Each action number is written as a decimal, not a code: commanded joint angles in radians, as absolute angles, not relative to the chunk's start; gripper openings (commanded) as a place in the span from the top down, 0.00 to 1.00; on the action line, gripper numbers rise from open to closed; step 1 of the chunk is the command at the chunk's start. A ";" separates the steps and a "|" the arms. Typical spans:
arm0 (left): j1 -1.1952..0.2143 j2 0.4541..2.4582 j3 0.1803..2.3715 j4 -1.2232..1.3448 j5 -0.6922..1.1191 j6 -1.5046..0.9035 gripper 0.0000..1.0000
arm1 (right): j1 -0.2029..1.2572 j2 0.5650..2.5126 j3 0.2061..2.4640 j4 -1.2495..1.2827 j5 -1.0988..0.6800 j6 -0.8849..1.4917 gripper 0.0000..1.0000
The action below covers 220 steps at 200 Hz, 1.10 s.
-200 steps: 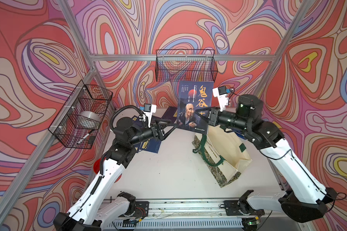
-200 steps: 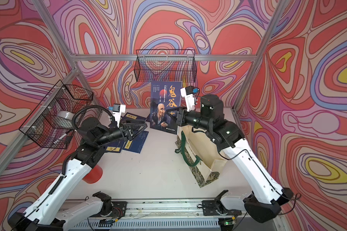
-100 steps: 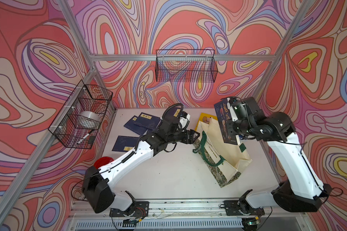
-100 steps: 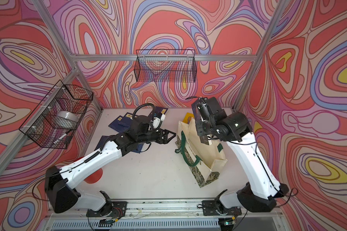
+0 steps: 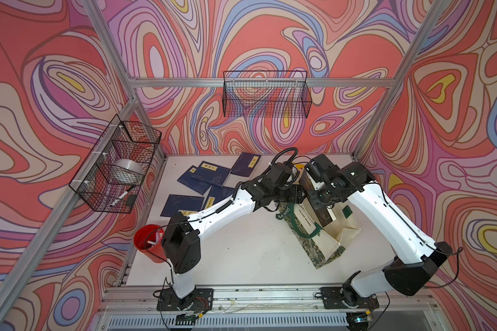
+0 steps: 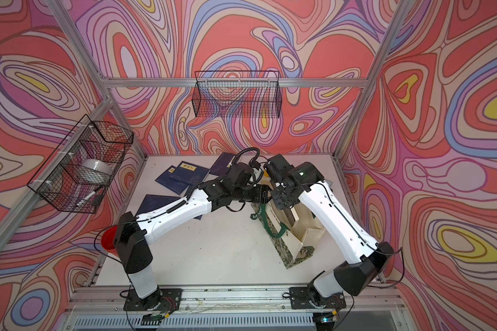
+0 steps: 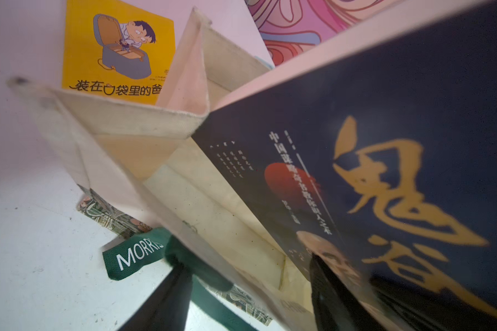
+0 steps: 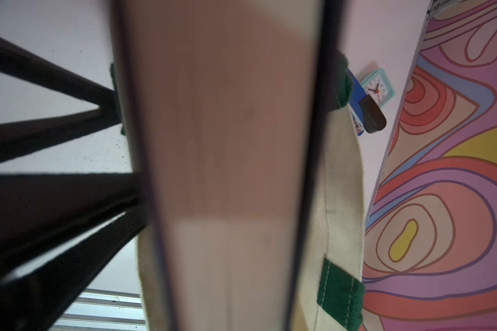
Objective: Put the books into the canvas bag
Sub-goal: Move the canvas bag to the center of the board.
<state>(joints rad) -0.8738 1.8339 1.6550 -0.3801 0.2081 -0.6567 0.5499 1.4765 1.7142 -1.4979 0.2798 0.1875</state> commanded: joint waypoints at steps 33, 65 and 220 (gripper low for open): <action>-0.858 1.810 1.698 -0.558 -0.026 -0.570 1.00 | 0.532 1.456 1.687 -1.314 0.065 0.194 1.00; -0.752 1.743 1.661 -0.579 -0.003 -0.518 1.00 | 0.532 1.504 1.694 -1.179 -0.122 0.254 1.00; -0.339 1.799 1.671 -0.629 0.729 0.019 1.00 | 0.608 2.051 1.959 -1.040 -0.355 0.259 0.96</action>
<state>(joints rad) -0.3687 1.7630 1.6279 -0.5957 0.6003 -0.0788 0.6064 2.0254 1.9484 -1.0939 -0.2539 0.2852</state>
